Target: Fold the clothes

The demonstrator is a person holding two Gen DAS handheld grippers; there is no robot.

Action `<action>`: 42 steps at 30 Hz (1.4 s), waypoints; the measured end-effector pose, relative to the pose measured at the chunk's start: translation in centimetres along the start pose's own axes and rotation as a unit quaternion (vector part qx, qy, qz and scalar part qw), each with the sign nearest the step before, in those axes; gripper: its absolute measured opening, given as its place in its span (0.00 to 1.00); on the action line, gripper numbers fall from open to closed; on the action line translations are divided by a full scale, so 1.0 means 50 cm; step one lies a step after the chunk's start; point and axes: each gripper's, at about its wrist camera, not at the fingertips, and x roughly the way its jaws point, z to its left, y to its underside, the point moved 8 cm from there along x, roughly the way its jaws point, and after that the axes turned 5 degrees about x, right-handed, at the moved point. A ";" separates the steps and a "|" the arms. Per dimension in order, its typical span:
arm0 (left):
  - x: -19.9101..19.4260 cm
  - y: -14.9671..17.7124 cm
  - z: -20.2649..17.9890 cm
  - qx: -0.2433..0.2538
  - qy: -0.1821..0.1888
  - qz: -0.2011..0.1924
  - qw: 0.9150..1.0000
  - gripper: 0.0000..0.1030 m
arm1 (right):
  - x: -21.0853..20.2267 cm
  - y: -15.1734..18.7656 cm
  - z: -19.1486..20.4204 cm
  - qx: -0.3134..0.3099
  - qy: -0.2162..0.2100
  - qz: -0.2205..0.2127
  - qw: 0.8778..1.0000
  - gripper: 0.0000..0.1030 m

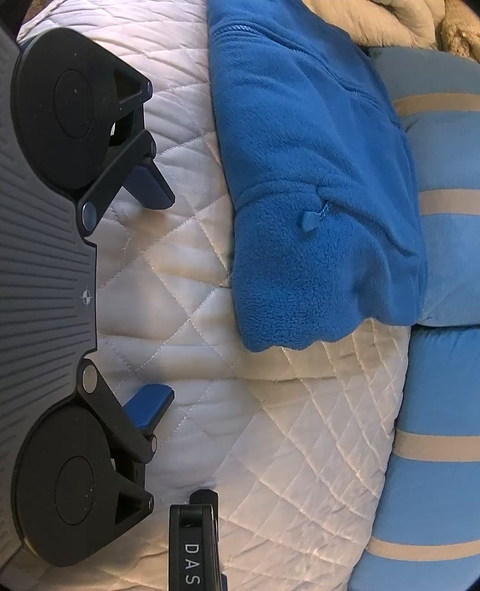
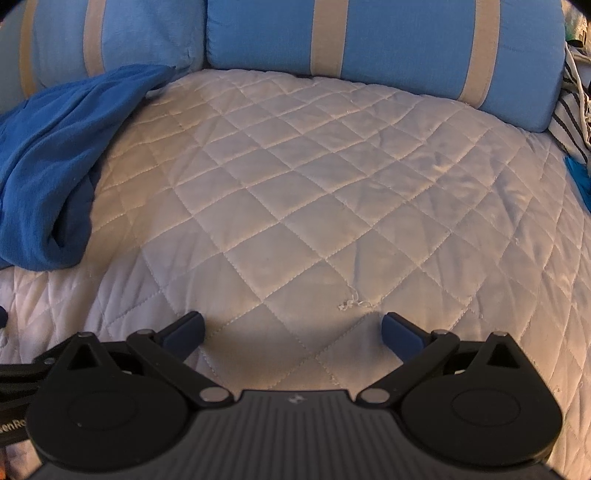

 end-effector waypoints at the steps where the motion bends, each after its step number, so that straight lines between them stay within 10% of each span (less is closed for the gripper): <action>1: 0.000 0.000 0.000 -0.002 -0.001 0.000 1.000 1.00 | -0.001 0.000 0.000 0.001 0.000 0.000 1.000 1.00; 42: -0.010 0.005 0.002 0.000 0.007 0.002 1.000 1.00 | -0.011 0.007 -0.001 0.000 0.005 -0.005 1.000 0.99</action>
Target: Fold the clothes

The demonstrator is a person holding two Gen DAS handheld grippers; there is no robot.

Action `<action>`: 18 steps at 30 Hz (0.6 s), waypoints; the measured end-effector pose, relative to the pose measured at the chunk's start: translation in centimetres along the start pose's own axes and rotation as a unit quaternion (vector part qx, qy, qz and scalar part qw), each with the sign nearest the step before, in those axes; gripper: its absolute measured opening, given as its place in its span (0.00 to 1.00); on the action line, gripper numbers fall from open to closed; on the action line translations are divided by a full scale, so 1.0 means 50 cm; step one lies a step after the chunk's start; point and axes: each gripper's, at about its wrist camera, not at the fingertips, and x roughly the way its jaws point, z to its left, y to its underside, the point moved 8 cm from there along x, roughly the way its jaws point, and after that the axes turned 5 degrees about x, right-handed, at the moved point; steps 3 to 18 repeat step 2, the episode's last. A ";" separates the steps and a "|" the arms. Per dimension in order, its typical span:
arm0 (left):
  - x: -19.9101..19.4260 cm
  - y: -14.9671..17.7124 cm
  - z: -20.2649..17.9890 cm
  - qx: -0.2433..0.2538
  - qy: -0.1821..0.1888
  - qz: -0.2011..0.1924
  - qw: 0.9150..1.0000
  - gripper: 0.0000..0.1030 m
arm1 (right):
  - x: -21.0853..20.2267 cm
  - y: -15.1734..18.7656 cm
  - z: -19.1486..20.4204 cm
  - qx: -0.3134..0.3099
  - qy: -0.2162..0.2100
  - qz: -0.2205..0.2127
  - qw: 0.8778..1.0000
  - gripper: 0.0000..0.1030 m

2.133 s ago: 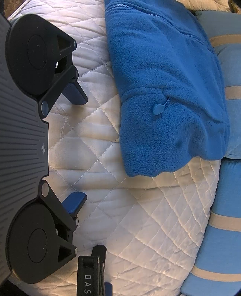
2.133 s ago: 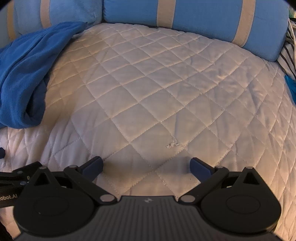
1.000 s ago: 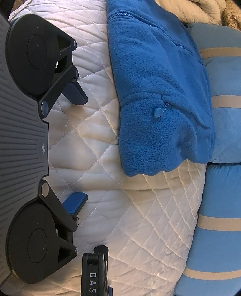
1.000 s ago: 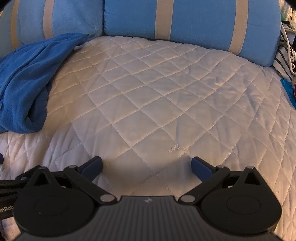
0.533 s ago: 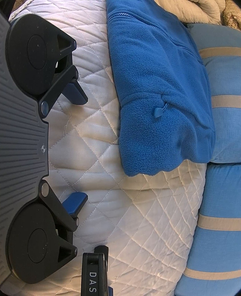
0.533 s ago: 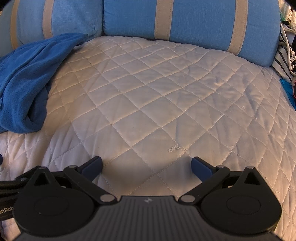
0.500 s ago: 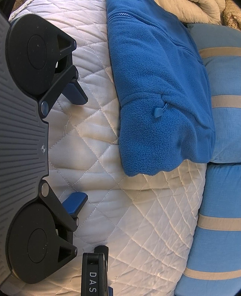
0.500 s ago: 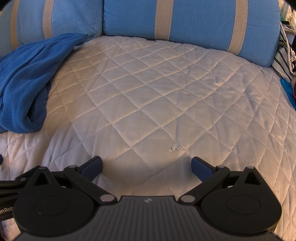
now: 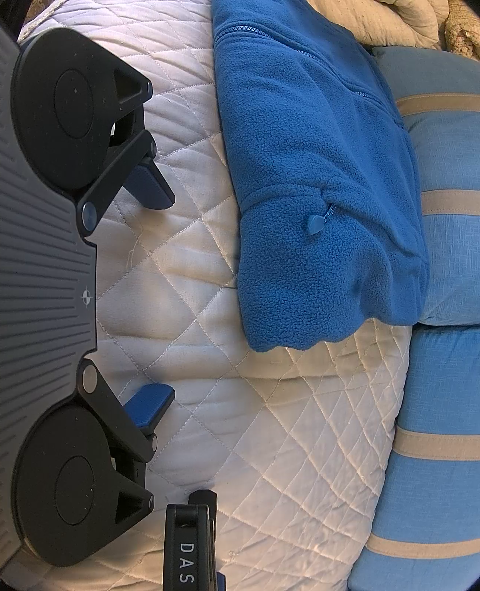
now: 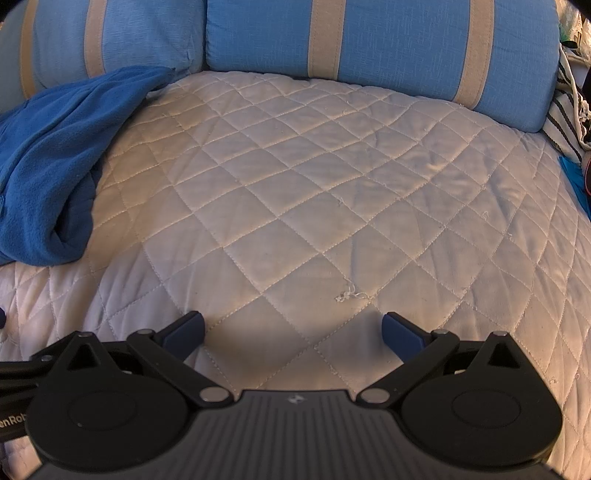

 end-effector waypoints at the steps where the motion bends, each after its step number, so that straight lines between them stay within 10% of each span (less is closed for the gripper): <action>1: 0.000 0.000 0.000 0.000 0.000 0.000 1.000 1.00 | 0.000 0.000 0.000 0.000 0.000 0.000 1.000 0.99; 18: 0.000 0.000 0.000 0.000 0.000 0.000 1.000 1.00 | 0.000 0.000 0.000 0.000 0.000 0.000 1.000 0.99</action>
